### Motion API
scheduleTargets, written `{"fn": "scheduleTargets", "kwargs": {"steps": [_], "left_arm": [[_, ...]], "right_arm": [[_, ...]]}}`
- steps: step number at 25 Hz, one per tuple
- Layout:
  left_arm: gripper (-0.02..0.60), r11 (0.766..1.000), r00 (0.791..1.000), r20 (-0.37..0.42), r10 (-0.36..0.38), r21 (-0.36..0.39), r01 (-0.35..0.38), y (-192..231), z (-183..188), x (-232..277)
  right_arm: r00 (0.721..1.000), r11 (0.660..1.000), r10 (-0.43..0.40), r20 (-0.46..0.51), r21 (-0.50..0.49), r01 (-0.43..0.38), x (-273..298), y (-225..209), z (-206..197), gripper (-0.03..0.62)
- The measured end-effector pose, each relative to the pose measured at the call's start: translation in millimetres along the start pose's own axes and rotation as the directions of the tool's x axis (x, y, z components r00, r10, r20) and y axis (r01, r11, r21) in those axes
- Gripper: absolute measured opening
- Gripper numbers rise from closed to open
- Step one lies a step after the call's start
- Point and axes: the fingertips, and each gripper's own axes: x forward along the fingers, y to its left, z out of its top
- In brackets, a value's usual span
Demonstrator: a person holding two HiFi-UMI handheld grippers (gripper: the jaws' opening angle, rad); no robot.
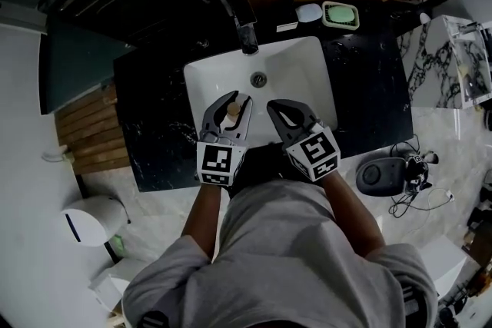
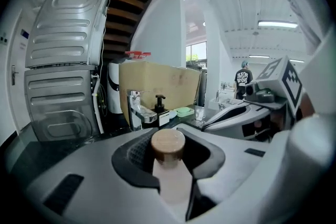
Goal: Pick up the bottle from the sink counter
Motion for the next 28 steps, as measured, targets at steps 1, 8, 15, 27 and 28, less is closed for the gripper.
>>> {"fn": "scheduleTargets", "kwargs": {"steps": [1,8,15,27,28], "left_arm": [[0.118,1.0,1.0,0.0,0.006,-0.005,-0.006,-6.0,2.6,1.6],[0.118,0.998,0.998,-0.003,0.066,0.0,-0.066,-34.5,25.2,8.0],[0.118,0.999,0.998,0.05,0.045,0.02,-0.046,-49.2,58.3,-8.9],[0.118,0.998,0.987,0.155,0.043,0.041,-0.05,-38.8,90.6,-64.5],[0.118,0.998,0.987,0.156,0.045,0.043,-0.052,-37.8,89.2,-66.7]], "right_arm": [[1.0,1.0,0.006,0.007,-0.003,-0.006,-3.8,-3.2,0.5,0.008],[0.999,0.997,0.019,0.049,-0.072,-0.015,-29.9,-25.3,12.0,0.008],[0.994,0.992,-0.027,0.11,-0.116,0.04,-48.4,-22.9,35.5,0.008],[0.957,0.977,-0.147,0.249,-0.116,0.18,-62.7,17.9,81.3,0.008],[0.955,0.975,-0.152,0.253,-0.122,0.187,-65.2,19.6,82.2,0.008]]}}
